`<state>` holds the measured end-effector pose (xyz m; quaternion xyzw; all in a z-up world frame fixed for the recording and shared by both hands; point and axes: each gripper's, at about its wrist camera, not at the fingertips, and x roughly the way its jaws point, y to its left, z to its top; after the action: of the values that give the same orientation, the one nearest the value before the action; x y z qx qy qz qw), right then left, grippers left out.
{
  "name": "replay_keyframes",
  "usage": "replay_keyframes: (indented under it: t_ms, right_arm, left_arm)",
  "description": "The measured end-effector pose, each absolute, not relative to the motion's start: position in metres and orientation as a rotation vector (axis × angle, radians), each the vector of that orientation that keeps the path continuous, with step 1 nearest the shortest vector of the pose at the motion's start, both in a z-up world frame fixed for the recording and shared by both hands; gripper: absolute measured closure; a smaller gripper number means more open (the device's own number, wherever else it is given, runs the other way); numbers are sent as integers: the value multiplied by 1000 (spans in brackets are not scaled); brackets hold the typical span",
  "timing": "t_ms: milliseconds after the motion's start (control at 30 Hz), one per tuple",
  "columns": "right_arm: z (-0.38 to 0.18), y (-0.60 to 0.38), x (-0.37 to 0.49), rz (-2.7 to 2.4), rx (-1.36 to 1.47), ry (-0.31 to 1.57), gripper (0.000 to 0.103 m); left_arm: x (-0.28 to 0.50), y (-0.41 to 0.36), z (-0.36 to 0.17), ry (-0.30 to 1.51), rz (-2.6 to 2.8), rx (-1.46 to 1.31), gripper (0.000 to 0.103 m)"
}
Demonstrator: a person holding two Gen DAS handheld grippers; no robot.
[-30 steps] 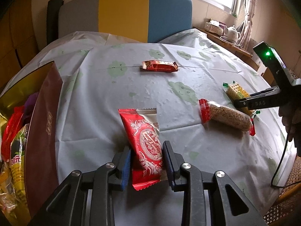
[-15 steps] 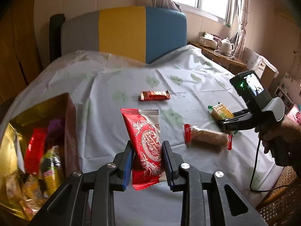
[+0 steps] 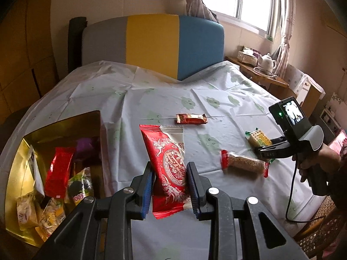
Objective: Organize snacks
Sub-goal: 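Carry the red-white pack to the gold tray with left tool while right tool holds crackers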
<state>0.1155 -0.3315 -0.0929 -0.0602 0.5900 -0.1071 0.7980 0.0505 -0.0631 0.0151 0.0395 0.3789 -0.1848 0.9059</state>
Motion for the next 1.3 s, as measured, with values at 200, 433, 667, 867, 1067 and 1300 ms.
replay_keyframes:
  t_ms: [200, 433, 667, 867, 1067, 1300]
  right_arm:
    - [-92, -329, 114, -227, -141, 1265, 55]
    - [-91, -327, 113, -224, -157, 1262, 55]
    - [-91, -325, 112, -223, -170, 1259, 56]
    - [-90, -323, 112, -222, -187, 1259, 56]
    - [-88, -318, 110, -225, -204, 1256, 55]
    - [-88, -317, 110, -227, -208, 1255, 55]
  left_arm:
    - [52, -49, 17, 790, -364, 62, 73]
    - [55, -16, 21, 802, -324, 13, 73]
    - [52, 66, 34, 791, -186, -125, 73]
    - [41, 150, 32, 793, 9, -271, 73]
    - [41, 174, 17, 829, 50, -367, 73]
    - [64, 145, 9, 875, -58, -377, 73]
